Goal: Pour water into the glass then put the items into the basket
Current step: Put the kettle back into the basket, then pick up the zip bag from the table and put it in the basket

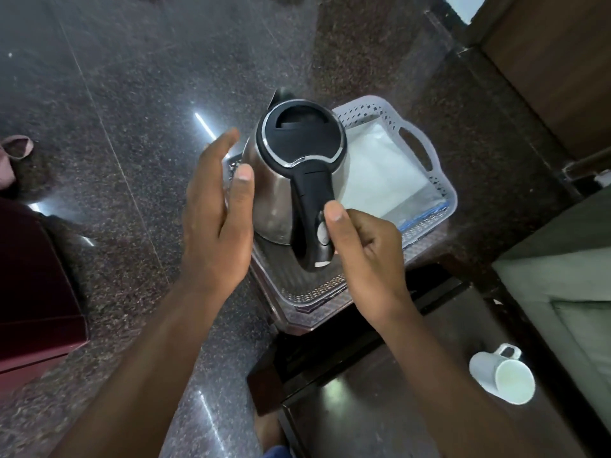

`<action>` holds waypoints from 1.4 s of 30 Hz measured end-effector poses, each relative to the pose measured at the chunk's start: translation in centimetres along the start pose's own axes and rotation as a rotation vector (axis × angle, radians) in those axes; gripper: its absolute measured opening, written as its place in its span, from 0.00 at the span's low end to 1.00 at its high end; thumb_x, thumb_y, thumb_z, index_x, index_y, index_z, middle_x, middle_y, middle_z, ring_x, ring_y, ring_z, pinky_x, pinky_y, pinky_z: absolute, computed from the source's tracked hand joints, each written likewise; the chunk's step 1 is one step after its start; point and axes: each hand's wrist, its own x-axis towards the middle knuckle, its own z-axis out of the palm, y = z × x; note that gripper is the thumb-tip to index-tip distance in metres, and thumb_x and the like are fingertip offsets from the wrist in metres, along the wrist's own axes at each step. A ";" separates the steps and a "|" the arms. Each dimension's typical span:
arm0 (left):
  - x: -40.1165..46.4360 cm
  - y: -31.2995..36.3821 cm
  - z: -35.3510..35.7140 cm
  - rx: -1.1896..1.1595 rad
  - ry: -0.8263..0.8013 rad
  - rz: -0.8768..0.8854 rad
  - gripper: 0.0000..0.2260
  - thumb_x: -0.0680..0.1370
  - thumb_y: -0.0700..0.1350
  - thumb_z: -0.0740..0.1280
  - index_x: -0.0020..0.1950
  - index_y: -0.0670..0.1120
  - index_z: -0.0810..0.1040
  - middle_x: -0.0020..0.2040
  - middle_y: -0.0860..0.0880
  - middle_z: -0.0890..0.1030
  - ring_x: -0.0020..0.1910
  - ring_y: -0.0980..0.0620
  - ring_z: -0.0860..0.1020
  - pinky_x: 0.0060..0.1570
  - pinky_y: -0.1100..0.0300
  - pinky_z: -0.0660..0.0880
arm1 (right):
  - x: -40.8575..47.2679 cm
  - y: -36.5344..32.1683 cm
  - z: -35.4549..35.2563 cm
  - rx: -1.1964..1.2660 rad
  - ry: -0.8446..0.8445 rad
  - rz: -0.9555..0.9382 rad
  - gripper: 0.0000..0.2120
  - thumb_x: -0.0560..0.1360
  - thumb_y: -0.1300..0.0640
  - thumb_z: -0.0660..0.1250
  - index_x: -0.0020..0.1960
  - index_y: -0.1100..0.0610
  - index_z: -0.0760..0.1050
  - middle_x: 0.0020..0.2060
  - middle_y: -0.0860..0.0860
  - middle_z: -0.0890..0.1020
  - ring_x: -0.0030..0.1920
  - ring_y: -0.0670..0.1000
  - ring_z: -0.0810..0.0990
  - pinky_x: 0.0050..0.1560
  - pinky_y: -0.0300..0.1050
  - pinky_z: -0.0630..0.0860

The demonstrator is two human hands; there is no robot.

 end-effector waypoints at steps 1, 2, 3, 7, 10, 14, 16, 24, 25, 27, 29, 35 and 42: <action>0.0 1.1 0.1 0.014 0.034 0.041 0.24 0.89 0.51 0.59 0.83 0.41 0.70 0.80 0.45 0.75 0.81 0.46 0.73 0.79 0.38 0.70 | 0.1 0.3 -1.1 -0.079 0.038 0.020 0.40 0.76 0.22 0.58 0.37 0.61 0.80 0.31 0.52 0.83 0.36 0.52 0.83 0.41 0.52 0.80; 0.0 2.4 0.3 0.028 0.071 0.089 0.23 0.89 0.49 0.61 0.81 0.39 0.71 0.79 0.44 0.76 0.79 0.45 0.74 0.78 0.37 0.71 | 0.2 0.6 -2.3 -0.155 0.082 0.038 0.37 0.76 0.23 0.58 0.39 0.56 0.82 0.34 0.49 0.86 0.40 0.47 0.85 0.44 0.49 0.81; 0.1 3.7 0.7 0.031 0.109 0.141 0.21 0.88 0.46 0.63 0.79 0.38 0.73 0.77 0.45 0.77 0.77 0.44 0.76 0.76 0.37 0.72 | 0.4 0.8 -3.6 -0.237 0.126 0.039 0.31 0.76 0.25 0.60 0.40 0.52 0.83 0.36 0.44 0.87 0.42 0.42 0.86 0.44 0.43 0.80; 0.1 9.0 2.4 0.012 0.169 0.392 0.15 0.85 0.38 0.66 0.71 0.36 0.79 0.68 0.46 0.81 0.69 0.43 0.81 0.71 0.43 0.77 | 2.1 1.7 -8.2 -0.512 0.185 -0.058 0.12 0.77 0.43 0.71 0.51 0.50 0.85 0.45 0.41 0.88 0.46 0.43 0.87 0.51 0.47 0.85; -0.5 11.8 4.4 -0.060 0.099 0.375 0.15 0.84 0.36 0.67 0.71 0.34 0.80 0.67 0.43 0.83 0.67 0.44 0.82 0.70 0.47 0.78 | 3.8 2.2 -10.4 -0.730 0.129 -0.057 0.15 0.78 0.52 0.74 0.62 0.56 0.84 0.57 0.51 0.88 0.55 0.53 0.86 0.61 0.53 0.83; -1.9 12.8 7.2 -0.047 -0.095 0.213 0.19 0.83 0.37 0.69 0.74 0.38 0.79 0.70 0.45 0.83 0.72 0.46 0.81 0.74 0.46 0.75 | 6.3 2.2 -12.0 -1.017 0.047 -0.029 0.19 0.78 0.53 0.73 0.67 0.59 0.81 0.60 0.56 0.85 0.61 0.58 0.83 0.61 0.52 0.80; -2.6 12.3 8.2 0.031 -0.200 0.116 0.21 0.83 0.42 0.69 0.76 0.41 0.78 0.72 0.46 0.82 0.73 0.47 0.79 0.78 0.52 0.71 | 7.4 2.3 -12.1 -1.164 -0.001 -0.056 0.17 0.78 0.55 0.73 0.64 0.60 0.80 0.57 0.58 0.85 0.59 0.60 0.83 0.57 0.54 0.81; -4.3 7.0 12.7 0.264 -0.634 -0.268 0.28 0.90 0.53 0.61 0.89 0.48 0.60 0.90 0.47 0.60 0.90 0.50 0.55 0.87 0.54 0.52 | 9.2 3.5 -11.7 -1.542 -0.069 -0.114 0.14 0.77 0.62 0.76 0.61 0.60 0.81 0.52 0.57 0.86 0.52 0.58 0.85 0.47 0.52 0.84; -4.3 6.4 13.2 0.289 -0.659 -0.295 0.28 0.90 0.55 0.60 0.89 0.48 0.60 0.91 0.47 0.57 0.90 0.49 0.53 0.88 0.53 0.51 | 9.4 3.6 -11.6 -1.552 -0.066 -0.107 0.13 0.77 0.62 0.76 0.60 0.60 0.82 0.51 0.57 0.86 0.50 0.58 0.86 0.47 0.52 0.85; -4.4 5.3 14.0 0.314 -0.688 -0.336 0.28 0.90 0.56 0.58 0.89 0.49 0.61 0.91 0.47 0.54 0.91 0.48 0.50 0.87 0.53 0.49 | 9.9 3.7 -11.4 -1.565 -0.064 -0.094 0.10 0.77 0.62 0.76 0.59 0.60 0.83 0.48 0.57 0.88 0.47 0.59 0.89 0.46 0.53 0.87; -4.6 4.4 14.6 0.311 -0.706 -0.352 0.28 0.90 0.58 0.57 0.89 0.50 0.62 0.92 0.48 0.53 0.91 0.48 0.49 0.87 0.52 0.48 | 10.3 3.9 -11.3 -1.569 -0.071 -0.079 0.08 0.78 0.64 0.75 0.57 0.59 0.83 0.47 0.58 0.88 0.45 0.61 0.89 0.46 0.54 0.87; -4.9 2.7 15.2 0.310 -0.706 -0.358 0.27 0.90 0.59 0.55 0.87 0.48 0.65 0.91 0.47 0.54 0.91 0.48 0.49 0.87 0.53 0.46 | 10.9 4.5 -11.1 -1.546 -0.068 -0.073 0.09 0.79 0.65 0.73 0.58 0.58 0.83 0.49 0.59 0.87 0.48 0.62 0.89 0.47 0.55 0.86; -5.0 2.7 15.0 0.254 -0.683 -0.377 0.27 0.90 0.57 0.57 0.88 0.46 0.64 0.92 0.48 0.54 0.91 0.50 0.50 0.87 0.56 0.48 | 10.3 4.4 -10.9 -1.255 0.053 -0.169 0.09 0.78 0.56 0.73 0.56 0.58 0.81 0.49 0.57 0.84 0.50 0.58 0.84 0.47 0.55 0.86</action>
